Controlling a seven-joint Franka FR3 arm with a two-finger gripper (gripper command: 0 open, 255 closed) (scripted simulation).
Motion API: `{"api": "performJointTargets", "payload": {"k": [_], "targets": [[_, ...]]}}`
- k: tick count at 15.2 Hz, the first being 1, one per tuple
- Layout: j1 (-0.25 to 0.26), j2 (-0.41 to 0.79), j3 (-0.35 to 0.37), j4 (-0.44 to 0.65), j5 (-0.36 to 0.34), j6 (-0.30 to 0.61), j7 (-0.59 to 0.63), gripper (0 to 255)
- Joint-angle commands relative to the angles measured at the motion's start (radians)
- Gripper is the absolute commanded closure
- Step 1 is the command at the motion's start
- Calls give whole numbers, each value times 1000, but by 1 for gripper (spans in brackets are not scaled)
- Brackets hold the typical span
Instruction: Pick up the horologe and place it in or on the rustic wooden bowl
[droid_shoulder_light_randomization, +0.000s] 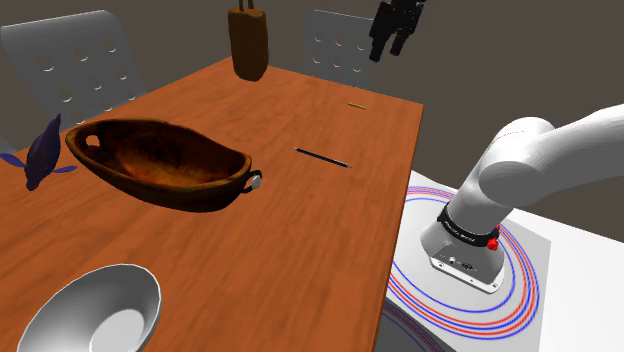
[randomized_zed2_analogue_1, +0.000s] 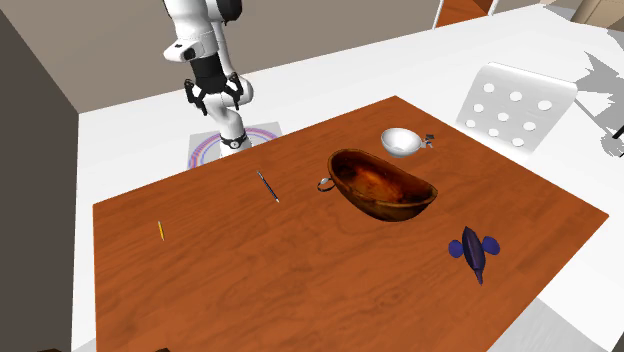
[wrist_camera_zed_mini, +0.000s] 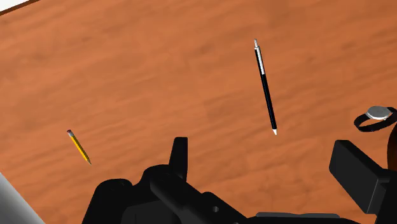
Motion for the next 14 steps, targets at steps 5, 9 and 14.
{"api": "performJointTargets", "payload": {"k": [5,9,14], "targets": [[-3,-4,83,-91,72,94,160,0],[-2,24,173,-155,148,200,317,0],[-3,109,294,-195,234,349,512,0]]}}
